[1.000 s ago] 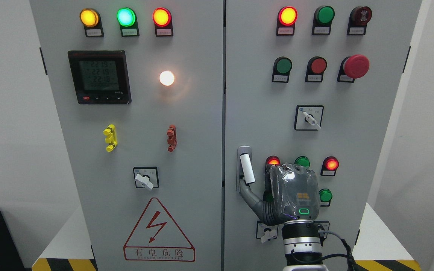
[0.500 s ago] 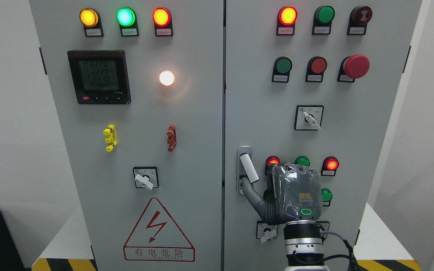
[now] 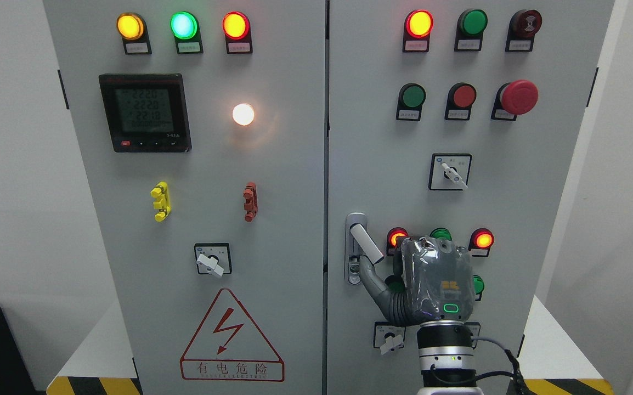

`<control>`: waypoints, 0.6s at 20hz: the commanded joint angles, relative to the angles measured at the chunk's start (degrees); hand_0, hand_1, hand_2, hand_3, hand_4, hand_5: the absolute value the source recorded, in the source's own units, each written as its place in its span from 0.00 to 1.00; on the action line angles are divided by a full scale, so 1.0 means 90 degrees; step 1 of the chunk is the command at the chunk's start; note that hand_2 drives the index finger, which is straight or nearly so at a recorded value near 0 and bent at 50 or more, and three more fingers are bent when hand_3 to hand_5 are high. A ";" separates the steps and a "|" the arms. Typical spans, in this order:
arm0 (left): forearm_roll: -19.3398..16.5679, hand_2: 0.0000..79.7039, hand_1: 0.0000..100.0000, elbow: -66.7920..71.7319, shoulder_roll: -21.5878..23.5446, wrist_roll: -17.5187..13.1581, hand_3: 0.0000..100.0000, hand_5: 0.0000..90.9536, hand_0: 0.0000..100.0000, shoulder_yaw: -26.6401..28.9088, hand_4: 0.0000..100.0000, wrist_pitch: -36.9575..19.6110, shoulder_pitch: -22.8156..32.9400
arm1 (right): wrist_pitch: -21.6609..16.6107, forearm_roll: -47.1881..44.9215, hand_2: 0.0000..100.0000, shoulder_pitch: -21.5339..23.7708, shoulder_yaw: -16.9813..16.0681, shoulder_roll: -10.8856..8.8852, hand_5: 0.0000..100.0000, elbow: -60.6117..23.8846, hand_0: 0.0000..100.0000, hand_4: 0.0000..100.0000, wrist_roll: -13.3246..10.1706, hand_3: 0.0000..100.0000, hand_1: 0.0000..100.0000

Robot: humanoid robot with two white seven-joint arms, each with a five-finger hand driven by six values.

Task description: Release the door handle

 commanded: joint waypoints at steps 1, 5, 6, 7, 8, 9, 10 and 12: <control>0.0000 0.03 0.00 -0.0127 0.0000 0.0003 0.09 0.00 0.00 -0.0137 0.01 0.0002 0.0000 | -0.0009 0.0000 0.87 0.0004 -0.0082 0.0009 0.92 -0.0028 0.37 1.00 0.0042 1.00 0.36; 0.0000 0.03 0.00 -0.0127 0.0000 0.0003 0.09 0.00 0.00 -0.0137 0.01 0.0002 0.0000 | -0.0009 0.0000 0.87 0.0004 -0.0141 0.0009 0.92 -0.0067 0.39 1.00 0.0042 1.00 0.36; 0.0000 0.03 0.00 -0.0127 0.0000 0.0003 0.09 0.00 0.00 -0.0137 0.01 0.0002 0.0000 | -0.0009 0.0000 0.87 0.0004 -0.0141 0.0009 0.92 -0.0087 0.39 1.00 0.0032 1.00 0.36; 0.0000 0.03 0.00 -0.0127 0.0000 0.0003 0.09 0.00 0.00 -0.0137 0.01 0.0002 0.0000 | -0.0019 0.0000 0.87 0.0004 -0.0141 0.0009 0.92 -0.0087 0.39 1.00 0.0032 1.00 0.35; 0.0000 0.03 0.00 -0.0127 0.0000 0.0003 0.09 0.00 0.00 -0.0137 0.01 0.0002 0.0000 | -0.0010 0.0000 0.87 0.0004 -0.0151 0.0009 0.92 -0.0106 0.40 1.00 0.0042 1.00 0.35; 0.0000 0.03 0.00 -0.0127 0.0000 0.0003 0.09 0.00 0.00 -0.0137 0.01 0.0002 0.0000 | -0.0009 0.0000 0.87 0.0004 -0.0151 0.0009 0.92 -0.0107 0.40 1.00 0.0042 1.00 0.35; 0.0000 0.03 0.00 -0.0127 0.0000 0.0003 0.09 0.00 0.00 -0.0137 0.01 0.0002 0.0000 | -0.0009 0.0000 0.87 0.0004 -0.0151 0.0009 0.92 -0.0107 0.40 1.00 0.0032 1.00 0.35; 0.0000 0.03 0.00 -0.0127 0.0000 0.0003 0.09 0.00 0.00 -0.0137 0.01 0.0002 0.0000 | -0.0019 0.0000 0.87 0.0004 -0.0180 0.0009 0.92 -0.0116 0.41 1.00 0.0032 1.00 0.34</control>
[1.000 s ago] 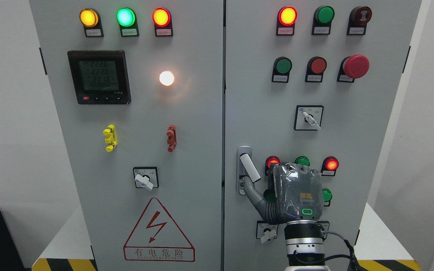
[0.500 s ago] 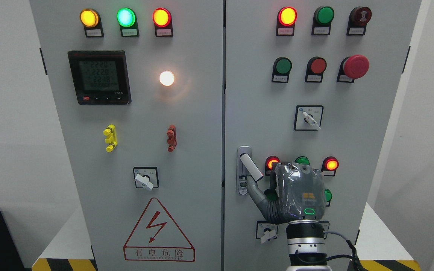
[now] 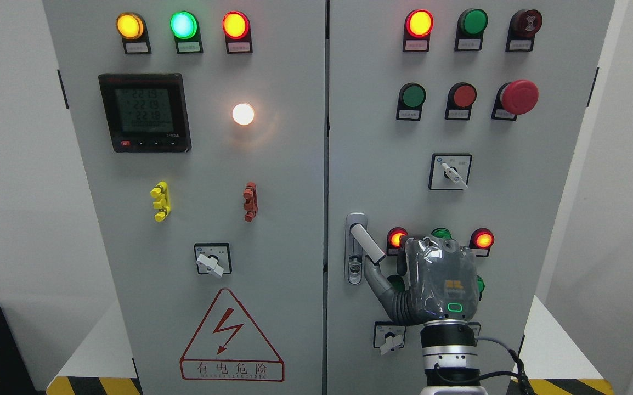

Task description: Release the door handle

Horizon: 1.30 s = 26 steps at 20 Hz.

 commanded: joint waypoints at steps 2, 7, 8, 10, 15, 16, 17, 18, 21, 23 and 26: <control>0.0000 0.03 0.00 -0.0127 0.0000 0.0003 0.09 0.00 0.00 -0.0137 0.01 0.0002 0.0000 | 0.0001 0.0000 0.87 -0.0010 -0.0085 0.0004 0.92 -0.0079 0.41 1.00 -0.0010 1.00 0.34; 0.0000 0.03 0.00 -0.0127 0.0000 0.0003 0.09 0.00 0.00 -0.0137 0.01 0.0002 0.0000 | -0.0009 -0.0010 0.87 -0.0010 -0.0085 0.0004 0.92 -0.0099 0.41 1.00 -0.0010 1.00 0.33; 0.0000 0.03 0.00 -0.0127 0.0000 0.0003 0.09 0.00 0.00 -0.0137 0.01 0.0002 0.0000 | -0.0009 -0.0010 0.87 -0.0010 -0.0085 0.0004 0.92 -0.0099 0.41 1.00 -0.0010 1.00 0.33; 0.0000 0.03 0.00 -0.0127 0.0000 0.0003 0.09 0.00 0.00 -0.0137 0.01 0.0002 0.0000 | -0.0009 0.0000 0.86 -0.0029 -0.0095 0.0004 0.92 -0.0099 0.42 1.00 -0.0010 1.00 0.33; 0.0000 0.03 0.00 -0.0127 0.0000 0.0003 0.09 0.00 0.00 -0.0137 0.01 0.0002 0.0000 | -0.0009 -0.0029 0.86 -0.0039 -0.0125 0.0004 0.92 -0.0099 0.42 1.00 -0.0010 1.00 0.33; 0.0000 0.03 0.00 -0.0127 0.0000 0.0003 0.09 0.00 0.00 -0.0137 0.01 0.0002 0.0000 | -0.0009 -0.0077 0.86 -0.0039 -0.0125 0.0004 0.92 -0.0099 0.42 1.00 -0.0010 1.00 0.33; 0.0000 0.03 0.00 -0.0127 0.0000 0.0003 0.09 0.00 0.00 -0.0137 0.01 0.0002 0.0000 | -0.0009 -0.0097 0.86 -0.0049 -0.0125 0.0004 0.92 -0.0099 0.42 1.00 -0.0010 1.00 0.33; 0.0000 0.03 0.00 -0.0127 0.0000 0.0003 0.09 0.00 0.00 -0.0137 0.01 0.0002 0.0000 | -0.0009 -0.0098 0.86 -0.0049 -0.0134 0.0004 0.92 -0.0099 0.42 1.00 -0.0010 1.00 0.33; 0.0000 0.03 0.00 -0.0127 0.0000 0.0003 0.09 0.00 0.00 -0.0137 0.01 0.0002 0.0000 | -0.0009 -0.0098 0.86 -0.0058 -0.0134 0.0004 0.92 -0.0099 0.42 1.00 -0.0010 1.00 0.32; 0.0000 0.03 0.00 -0.0127 0.0000 0.0003 0.09 0.00 0.00 -0.0137 0.01 0.0002 0.0000 | -0.0009 -0.0098 0.86 -0.0088 -0.0134 0.0004 0.92 -0.0109 0.42 1.00 -0.0010 1.00 0.32; 0.0000 0.03 0.00 -0.0127 0.0000 0.0003 0.09 0.00 0.00 -0.0137 0.01 0.0002 0.0000 | -0.0029 -0.0098 0.86 -0.0107 -0.0183 0.0004 0.92 -0.0109 0.42 1.00 -0.0010 1.00 0.32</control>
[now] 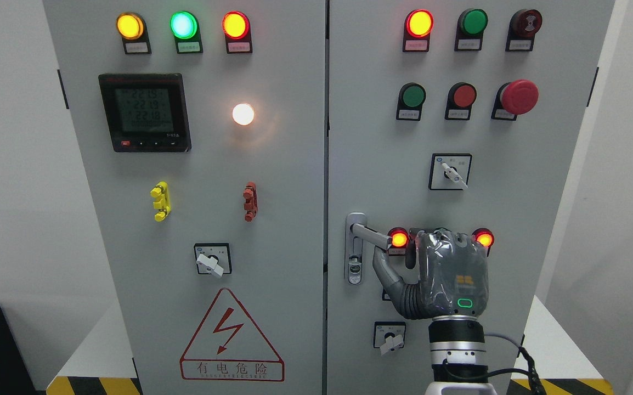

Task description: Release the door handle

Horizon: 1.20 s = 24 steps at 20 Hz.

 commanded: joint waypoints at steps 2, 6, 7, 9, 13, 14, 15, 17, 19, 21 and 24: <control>0.0000 0.03 0.00 -0.0127 0.0000 0.0003 0.09 0.00 0.00 -0.0137 0.01 0.0002 0.0000 | -0.0017 -0.0014 0.86 -0.0044 -0.0074 0.0000 0.92 -0.0018 0.42 1.00 -0.0002 1.00 0.32; 0.0000 0.03 0.00 -0.0127 0.0000 0.0003 0.09 0.00 0.00 -0.0137 0.01 0.0002 0.0000 | -0.0017 -0.0014 0.86 -0.0054 -0.0074 0.0000 0.92 -0.0018 0.42 1.00 -0.0002 1.00 0.32; 0.0000 0.03 0.00 -0.0127 0.0000 0.0003 0.09 0.00 0.00 -0.0137 0.01 0.0002 0.0000 | -0.0017 -0.0014 0.86 -0.0054 -0.0074 0.0000 0.92 -0.0018 0.42 0.99 -0.0002 1.00 0.32; 0.0000 0.03 0.00 -0.0127 0.0000 0.0003 0.09 0.00 0.00 -0.0137 0.01 0.0002 0.0000 | -0.0027 -0.0014 0.86 -0.0054 -0.0103 0.0000 0.92 -0.0027 0.42 0.99 -0.0012 1.00 0.32; 0.0000 0.03 0.00 -0.0127 0.0000 0.0003 0.09 0.00 0.00 -0.0137 0.01 0.0002 0.0000 | -0.0027 -0.0014 0.86 -0.0054 -0.0113 0.0000 0.92 -0.0037 0.42 0.99 -0.0002 1.00 0.31; 0.0000 0.03 0.00 -0.0127 0.0000 0.0003 0.09 0.00 0.00 -0.0137 0.01 0.0002 0.0000 | -0.0027 -0.0014 0.86 -0.0054 -0.0123 0.0000 0.92 -0.0037 0.42 0.99 -0.0002 1.00 0.31; 0.0000 0.03 0.00 -0.0127 0.0000 0.0003 0.09 0.00 0.00 -0.0137 0.01 0.0002 0.0000 | -0.0027 -0.0014 0.86 -0.0054 -0.0142 0.0000 0.92 -0.0037 0.42 0.99 -0.0012 1.00 0.31; 0.0000 0.03 0.00 -0.0127 0.0000 0.0003 0.09 0.00 0.00 -0.0137 0.01 0.0002 0.0000 | -0.0037 -0.0014 0.86 -0.0044 -0.0133 0.0000 0.92 -0.0037 0.42 0.99 -0.0012 1.00 0.31; 0.0000 0.03 0.00 -0.0127 0.0000 0.0003 0.09 0.00 0.00 -0.0137 0.01 0.0002 0.0000 | -0.0047 -0.0014 0.86 -0.0025 -0.0133 0.0000 0.92 -0.0037 0.42 0.99 -0.0012 1.00 0.31; 0.0000 0.03 0.00 -0.0127 0.0000 0.0003 0.09 0.00 0.00 -0.0137 0.01 0.0002 0.0000 | -0.0057 -0.0014 0.86 0.0014 -0.0113 0.0000 0.92 -0.0086 0.43 0.99 -0.0012 1.00 0.31; 0.0000 0.03 0.00 -0.0127 0.0000 0.0003 0.09 0.00 0.00 -0.0137 0.01 0.0002 0.0000 | -0.0066 -0.0014 0.86 0.0082 -0.0094 0.0000 0.92 -0.0115 0.43 0.99 -0.0022 1.00 0.30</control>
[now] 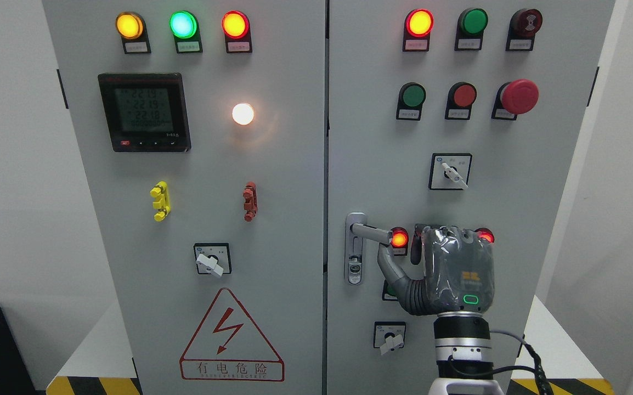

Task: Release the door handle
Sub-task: 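Open the right hand and pull it off the handle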

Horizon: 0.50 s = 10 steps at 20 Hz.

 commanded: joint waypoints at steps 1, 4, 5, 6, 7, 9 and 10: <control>0.0000 0.03 0.00 -0.0127 0.0000 0.0003 0.09 0.00 0.00 -0.0137 0.01 0.0002 0.0000 | -0.0003 0.0000 0.86 0.0123 0.0015 -0.0010 0.92 -0.0105 0.43 0.99 -0.0012 1.00 0.30; 0.0000 0.03 0.00 -0.0127 0.0000 0.0003 0.09 0.00 0.00 -0.0137 0.01 0.0002 0.0000 | -0.0158 0.0000 0.85 0.0357 0.0015 -0.0019 0.91 -0.0212 0.43 0.99 -0.0051 1.00 0.30; 0.0000 0.03 0.00 -0.0127 0.0000 0.0003 0.09 0.00 0.00 -0.0137 0.01 0.0002 0.0000 | -0.0275 0.0000 0.85 0.0464 0.0005 -0.0019 0.91 -0.0251 0.43 0.99 -0.0129 1.00 0.30; 0.0000 0.03 0.00 -0.0127 0.0000 0.0003 0.09 0.00 0.00 -0.0137 0.01 0.0002 0.0000 | -0.0383 0.0000 0.85 0.0552 -0.0014 -0.0019 0.91 -0.0281 0.43 0.99 -0.0216 1.00 0.30; 0.0000 0.03 0.00 -0.0127 0.0000 0.0003 0.09 0.00 0.00 -0.0137 0.01 0.0002 0.0000 | -0.0471 0.0000 0.85 0.0630 -0.0024 -0.0039 0.91 -0.0320 0.44 0.99 -0.0285 1.00 0.29; 0.0000 0.03 0.00 -0.0127 0.0000 0.0003 0.09 0.00 0.00 -0.0137 0.01 0.0002 0.0000 | -0.0520 0.0000 0.84 0.0777 -0.0044 -0.0058 0.91 -0.0417 0.43 0.99 -0.0325 1.00 0.29; 0.0000 0.03 0.00 -0.0127 0.0000 0.0003 0.09 0.00 0.00 -0.0137 0.01 0.0002 0.0000 | -0.0521 0.0000 0.83 0.0855 -0.0063 -0.0068 0.91 -0.0495 0.43 0.99 -0.0325 1.00 0.29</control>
